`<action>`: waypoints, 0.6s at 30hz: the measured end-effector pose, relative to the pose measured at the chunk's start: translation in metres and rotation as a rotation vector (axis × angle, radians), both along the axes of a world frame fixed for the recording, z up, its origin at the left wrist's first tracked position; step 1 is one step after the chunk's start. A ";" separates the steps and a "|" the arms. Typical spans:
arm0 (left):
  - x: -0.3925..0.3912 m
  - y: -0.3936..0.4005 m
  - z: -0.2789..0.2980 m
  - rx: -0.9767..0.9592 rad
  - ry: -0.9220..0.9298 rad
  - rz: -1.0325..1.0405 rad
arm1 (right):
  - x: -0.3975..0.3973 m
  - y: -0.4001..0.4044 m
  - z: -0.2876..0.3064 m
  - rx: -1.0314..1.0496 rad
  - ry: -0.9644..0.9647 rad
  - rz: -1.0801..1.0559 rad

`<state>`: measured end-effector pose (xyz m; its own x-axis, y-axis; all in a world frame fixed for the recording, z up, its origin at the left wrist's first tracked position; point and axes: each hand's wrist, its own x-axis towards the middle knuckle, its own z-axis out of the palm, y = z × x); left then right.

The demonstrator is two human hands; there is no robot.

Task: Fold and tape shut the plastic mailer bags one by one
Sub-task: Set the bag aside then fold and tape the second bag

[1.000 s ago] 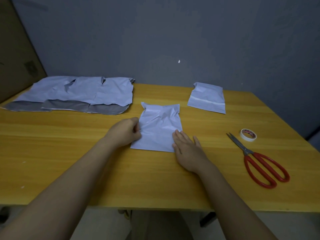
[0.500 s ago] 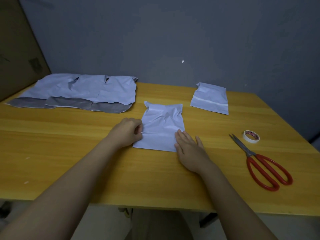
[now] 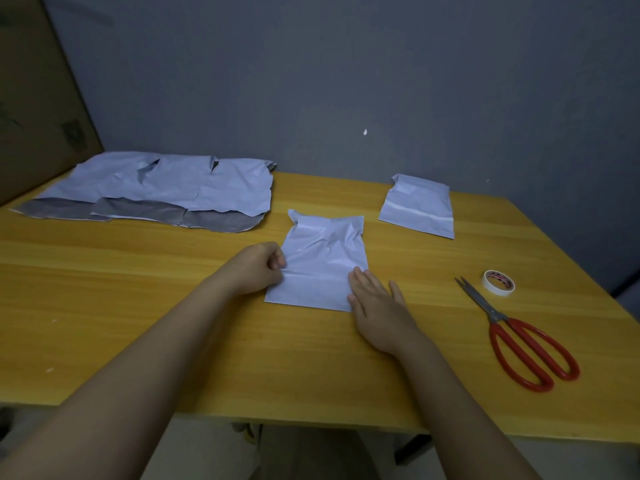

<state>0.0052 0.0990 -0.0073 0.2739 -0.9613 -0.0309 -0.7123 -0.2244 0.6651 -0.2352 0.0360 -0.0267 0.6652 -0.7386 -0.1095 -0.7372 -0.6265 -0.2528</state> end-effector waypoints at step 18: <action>-0.050 0.018 -0.023 -0.126 -0.490 -0.265 | 0.001 0.001 0.001 -0.013 0.011 -0.005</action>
<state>-0.0452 0.1167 -0.0299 -0.0236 -0.9870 0.1588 -0.9654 0.0637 0.2527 -0.2345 0.0370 -0.0259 0.6606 -0.7430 -0.1076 -0.7429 -0.6263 -0.2364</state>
